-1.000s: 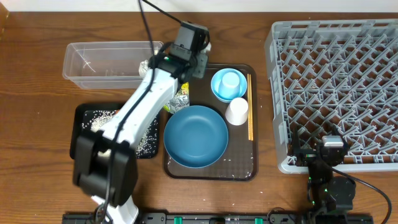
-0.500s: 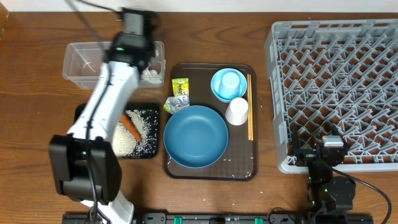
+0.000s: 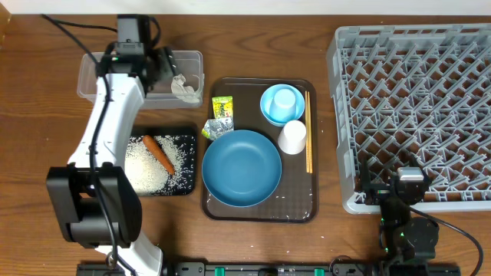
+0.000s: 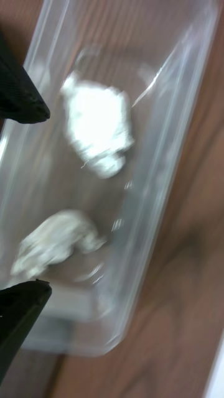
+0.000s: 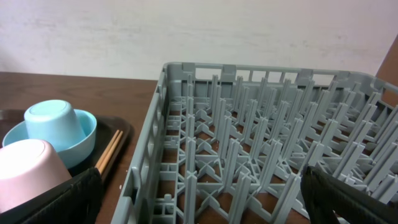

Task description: Sort waste into correct bins and load items into the dishwasher rack

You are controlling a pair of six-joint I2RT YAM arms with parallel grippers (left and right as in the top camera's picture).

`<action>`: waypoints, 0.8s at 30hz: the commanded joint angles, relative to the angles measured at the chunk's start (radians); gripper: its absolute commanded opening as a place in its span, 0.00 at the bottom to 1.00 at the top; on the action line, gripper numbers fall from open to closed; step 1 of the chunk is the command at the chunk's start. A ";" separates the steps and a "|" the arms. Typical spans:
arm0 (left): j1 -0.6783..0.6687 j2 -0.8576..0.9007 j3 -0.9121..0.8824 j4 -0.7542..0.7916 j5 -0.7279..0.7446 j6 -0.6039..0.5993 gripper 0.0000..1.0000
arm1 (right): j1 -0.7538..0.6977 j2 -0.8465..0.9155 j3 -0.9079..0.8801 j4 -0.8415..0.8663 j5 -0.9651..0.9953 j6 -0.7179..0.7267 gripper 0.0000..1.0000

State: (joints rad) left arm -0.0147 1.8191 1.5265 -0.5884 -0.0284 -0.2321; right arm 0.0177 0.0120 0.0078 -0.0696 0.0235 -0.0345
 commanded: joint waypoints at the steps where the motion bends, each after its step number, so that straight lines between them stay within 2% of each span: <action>1: -0.058 -0.047 0.007 -0.041 0.136 -0.005 0.82 | -0.011 -0.002 -0.003 -0.002 0.006 -0.008 0.99; 5: -0.134 -0.048 0.007 -0.120 0.121 -0.062 0.80 | -0.011 -0.002 -0.003 -0.002 0.006 -0.008 0.99; 9: -0.187 -0.048 0.007 -0.229 0.085 -0.174 0.74 | -0.011 -0.002 -0.003 -0.002 0.006 -0.008 0.99; 12: -0.205 -0.048 0.007 -0.302 0.080 -0.220 0.75 | -0.011 -0.002 -0.003 -0.002 0.006 -0.008 0.99; 17: -0.206 -0.048 -0.016 -0.346 0.077 -0.222 0.75 | -0.011 -0.002 -0.003 -0.002 0.006 -0.008 0.99; 24: -0.229 -0.036 -0.106 -0.328 0.092 -0.214 0.75 | -0.011 -0.002 -0.003 -0.002 0.006 -0.008 0.99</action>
State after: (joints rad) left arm -0.2302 1.7981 1.4586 -0.9211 0.0685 -0.4389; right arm 0.0177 0.0120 0.0078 -0.0696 0.0235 -0.0345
